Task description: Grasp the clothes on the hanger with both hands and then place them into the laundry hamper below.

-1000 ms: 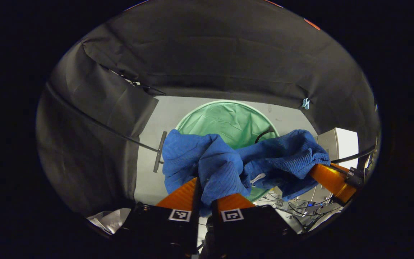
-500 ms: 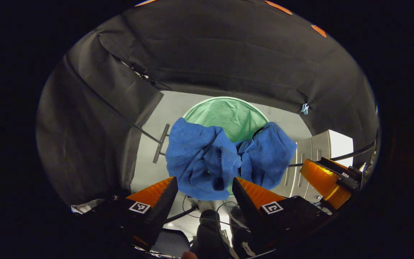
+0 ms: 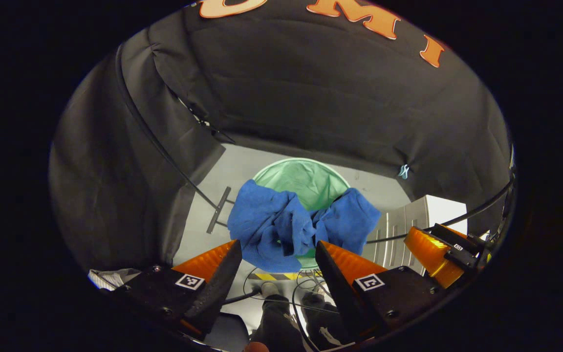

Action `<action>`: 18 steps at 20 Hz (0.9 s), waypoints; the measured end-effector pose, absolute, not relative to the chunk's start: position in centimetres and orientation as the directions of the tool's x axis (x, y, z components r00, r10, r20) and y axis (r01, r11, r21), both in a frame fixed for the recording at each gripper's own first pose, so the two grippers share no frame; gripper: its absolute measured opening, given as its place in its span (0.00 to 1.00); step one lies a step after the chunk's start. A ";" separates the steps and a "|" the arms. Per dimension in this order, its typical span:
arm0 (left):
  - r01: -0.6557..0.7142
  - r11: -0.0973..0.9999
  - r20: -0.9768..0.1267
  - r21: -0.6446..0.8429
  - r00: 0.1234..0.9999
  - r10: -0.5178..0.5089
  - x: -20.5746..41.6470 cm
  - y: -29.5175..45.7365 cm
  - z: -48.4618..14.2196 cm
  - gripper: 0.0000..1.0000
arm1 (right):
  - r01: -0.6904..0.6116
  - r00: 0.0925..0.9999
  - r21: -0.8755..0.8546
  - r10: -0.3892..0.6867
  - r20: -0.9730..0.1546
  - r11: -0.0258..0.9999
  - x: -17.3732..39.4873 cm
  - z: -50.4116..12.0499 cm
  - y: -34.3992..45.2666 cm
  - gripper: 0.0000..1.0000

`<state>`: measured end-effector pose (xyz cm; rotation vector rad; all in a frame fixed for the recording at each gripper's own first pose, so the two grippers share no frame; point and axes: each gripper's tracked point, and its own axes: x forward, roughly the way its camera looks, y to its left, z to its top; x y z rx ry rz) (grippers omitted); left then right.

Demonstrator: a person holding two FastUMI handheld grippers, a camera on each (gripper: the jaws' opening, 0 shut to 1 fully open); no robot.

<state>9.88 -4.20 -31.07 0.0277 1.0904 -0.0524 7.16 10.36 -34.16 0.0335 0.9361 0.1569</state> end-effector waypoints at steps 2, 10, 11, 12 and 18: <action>0.079 0.997 -0.864 -0.007 0.501 -0.046 10.3 -4.7 -30.0 0.97 | -0.126 0.631 0.082 0.144 -0.762 0.989 7.7 -31.2 9.4 0.99; 0.155 0.988 -0.707 -0.020 0.696 -0.123 12.7 -7.0 -21.1 0.97 | -0.166 0.789 0.038 0.156 -0.595 0.985 8.7 -20.1 8.4 0.99; 0.160 0.987 -0.683 -0.020 0.719 -0.131 12.8 -7.3 -19.7 0.97 | -0.172 0.809 0.034 0.161 -0.566 0.985 8.9 -18.4 8.6 0.99; 0.165 0.986 -0.656 -0.020 0.742 -0.138 13.3 -7.5 -18.2 0.97 | -0.175 0.832 0.029 0.164 -0.530 0.984 9.1 -16.9 8.7 0.99; 0.194 0.981 -0.431 0.008 0.886 -0.172 16.3 -8.7 -9.4 0.96 | -0.170 0.936 0.017 0.167 -0.309 0.985 9.2 -5.7 7.5 0.99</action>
